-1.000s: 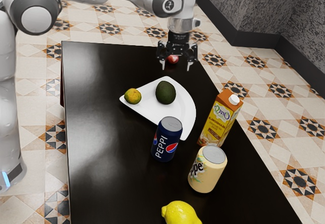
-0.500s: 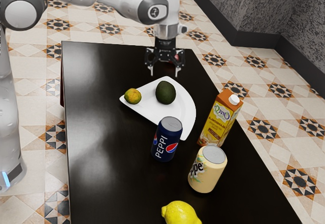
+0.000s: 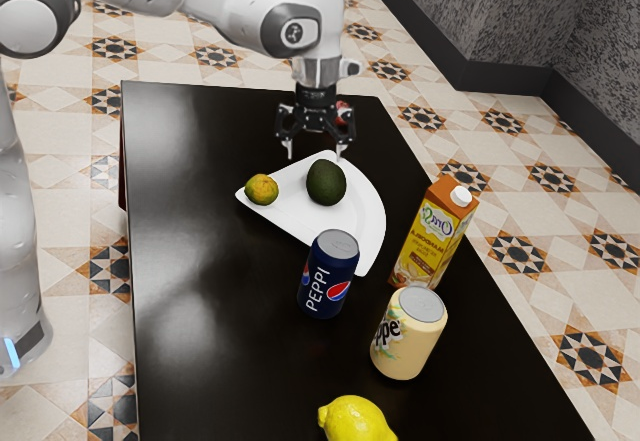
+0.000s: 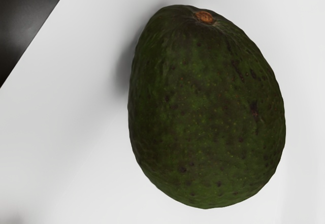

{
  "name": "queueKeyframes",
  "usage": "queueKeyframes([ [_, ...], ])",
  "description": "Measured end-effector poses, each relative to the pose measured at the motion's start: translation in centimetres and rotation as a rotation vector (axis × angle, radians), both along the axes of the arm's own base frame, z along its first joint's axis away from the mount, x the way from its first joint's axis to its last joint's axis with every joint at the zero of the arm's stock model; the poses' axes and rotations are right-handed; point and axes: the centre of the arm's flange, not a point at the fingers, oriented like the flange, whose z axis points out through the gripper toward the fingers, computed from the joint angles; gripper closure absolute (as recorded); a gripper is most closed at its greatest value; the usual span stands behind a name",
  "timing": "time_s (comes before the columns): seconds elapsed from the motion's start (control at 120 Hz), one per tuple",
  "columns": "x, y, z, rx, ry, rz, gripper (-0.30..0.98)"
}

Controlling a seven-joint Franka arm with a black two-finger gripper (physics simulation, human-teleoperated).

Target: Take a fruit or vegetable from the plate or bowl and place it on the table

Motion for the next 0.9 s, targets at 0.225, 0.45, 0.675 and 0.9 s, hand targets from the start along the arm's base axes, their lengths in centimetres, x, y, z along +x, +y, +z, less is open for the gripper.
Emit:
queueKeyframes([
  [0.225,-0.2,-1.4,-2.5,-0.038,0.022,0.005,0.0],
  [0.45,-0.2,-0.9,-2.8,-0.043,0.005,0.029,0.0],
  [0.675,0.4,1.4,-1.9,-0.017,-0.021,0.055,0.0],
  [0.9,2.3,1.8,-2.2,0.01,-0.033,0.041,0.0],
])
